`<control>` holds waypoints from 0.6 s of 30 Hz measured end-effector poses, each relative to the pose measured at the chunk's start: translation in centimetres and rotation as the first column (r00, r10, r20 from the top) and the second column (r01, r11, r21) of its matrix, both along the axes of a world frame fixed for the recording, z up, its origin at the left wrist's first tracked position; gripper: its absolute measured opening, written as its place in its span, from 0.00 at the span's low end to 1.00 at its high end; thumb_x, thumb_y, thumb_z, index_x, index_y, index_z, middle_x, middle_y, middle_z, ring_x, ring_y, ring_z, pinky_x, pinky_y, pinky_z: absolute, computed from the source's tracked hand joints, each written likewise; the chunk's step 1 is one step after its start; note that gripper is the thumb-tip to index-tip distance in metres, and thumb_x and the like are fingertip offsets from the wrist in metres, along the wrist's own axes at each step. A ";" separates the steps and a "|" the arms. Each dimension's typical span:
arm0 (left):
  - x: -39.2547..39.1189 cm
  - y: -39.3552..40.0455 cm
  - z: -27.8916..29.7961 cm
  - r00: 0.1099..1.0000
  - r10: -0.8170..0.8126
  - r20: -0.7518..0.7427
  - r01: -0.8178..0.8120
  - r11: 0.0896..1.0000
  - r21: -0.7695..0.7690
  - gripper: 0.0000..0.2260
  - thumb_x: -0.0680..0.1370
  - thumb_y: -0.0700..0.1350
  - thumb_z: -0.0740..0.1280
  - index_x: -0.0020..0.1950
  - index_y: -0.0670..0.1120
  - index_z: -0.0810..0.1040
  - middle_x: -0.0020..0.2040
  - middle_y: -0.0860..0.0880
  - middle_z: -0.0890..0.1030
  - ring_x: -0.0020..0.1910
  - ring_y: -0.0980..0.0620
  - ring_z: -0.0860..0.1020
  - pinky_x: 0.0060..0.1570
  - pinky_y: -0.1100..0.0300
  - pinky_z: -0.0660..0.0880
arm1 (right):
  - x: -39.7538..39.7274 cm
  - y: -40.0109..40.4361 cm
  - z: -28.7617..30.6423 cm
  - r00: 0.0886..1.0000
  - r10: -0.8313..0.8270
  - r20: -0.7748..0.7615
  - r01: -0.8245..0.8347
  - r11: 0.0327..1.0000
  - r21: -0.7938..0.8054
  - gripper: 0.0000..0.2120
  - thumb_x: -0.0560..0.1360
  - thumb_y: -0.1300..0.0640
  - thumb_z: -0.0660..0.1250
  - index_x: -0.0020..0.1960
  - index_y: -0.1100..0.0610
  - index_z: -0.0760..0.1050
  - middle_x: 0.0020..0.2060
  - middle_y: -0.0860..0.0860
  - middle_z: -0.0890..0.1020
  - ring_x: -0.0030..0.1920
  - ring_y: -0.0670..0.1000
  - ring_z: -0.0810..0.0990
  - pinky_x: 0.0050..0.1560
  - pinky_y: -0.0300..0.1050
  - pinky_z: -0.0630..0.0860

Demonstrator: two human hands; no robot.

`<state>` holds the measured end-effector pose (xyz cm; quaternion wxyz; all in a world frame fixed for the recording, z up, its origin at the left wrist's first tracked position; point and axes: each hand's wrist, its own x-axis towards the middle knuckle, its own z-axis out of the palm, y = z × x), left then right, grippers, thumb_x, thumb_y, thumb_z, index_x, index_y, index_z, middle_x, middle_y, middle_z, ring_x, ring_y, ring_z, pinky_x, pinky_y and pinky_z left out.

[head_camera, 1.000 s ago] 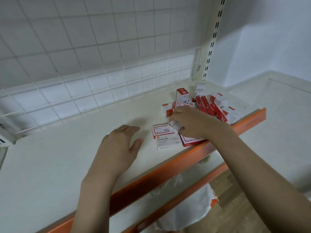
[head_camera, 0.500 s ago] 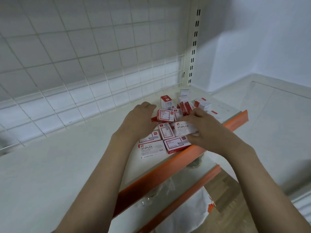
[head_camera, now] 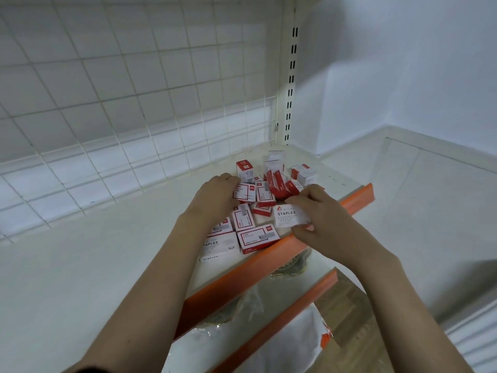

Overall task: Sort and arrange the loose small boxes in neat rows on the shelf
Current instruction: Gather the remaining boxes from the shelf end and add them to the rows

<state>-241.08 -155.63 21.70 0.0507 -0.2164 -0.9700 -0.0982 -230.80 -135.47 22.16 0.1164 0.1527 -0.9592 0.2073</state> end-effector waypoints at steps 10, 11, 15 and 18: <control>8.6 -3.3 1.4 0.955 0.165 -0.245 -0.092 0.954 0.285 0.19 0.75 0.41 0.67 0.65 0.39 0.70 0.61 0.43 0.74 0.57 0.44 0.74 0.55 0.62 0.66 | -1.0 -1.0 -0.3 0.993 0.097 -0.061 -0.101 0.993 -0.055 0.23 0.73 0.56 0.68 0.67 0.52 0.69 0.57 0.44 0.69 0.55 0.39 0.62 0.61 0.41 0.69; 10.0 -3.9 1.2 0.948 0.196 -0.250 -0.109 0.940 0.324 0.18 0.75 0.39 0.68 0.64 0.39 0.71 0.60 0.43 0.75 0.55 0.45 0.75 0.53 0.66 0.65 | -1.1 -1.6 -0.4 0.990 0.122 -0.068 -0.127 0.990 -0.063 0.23 0.73 0.56 0.68 0.66 0.52 0.69 0.56 0.43 0.69 0.55 0.38 0.62 0.60 0.39 0.68; 15.2 -6.4 0.1 0.915 0.331 -0.230 -0.205 0.874 0.439 0.17 0.75 0.40 0.69 0.62 0.42 0.72 0.54 0.51 0.74 0.48 0.58 0.72 0.50 0.76 0.62 | -1.5 -4.5 -0.8 0.970 0.228 -0.087 -0.237 0.965 -0.115 0.23 0.71 0.58 0.70 0.65 0.53 0.71 0.54 0.43 0.69 0.55 0.39 0.64 0.58 0.32 0.63; 17.9 -8.6 -0.3 0.881 0.418 -0.222 -0.284 0.842 0.458 0.16 0.75 0.41 0.68 0.61 0.42 0.72 0.52 0.56 0.71 0.45 0.65 0.67 0.50 0.81 0.61 | -1.7 -7.0 -1.4 0.952 0.289 -0.101 -0.302 0.939 -0.161 0.23 0.69 0.60 0.72 0.64 0.55 0.73 0.53 0.44 0.69 0.52 0.36 0.62 0.52 0.20 0.58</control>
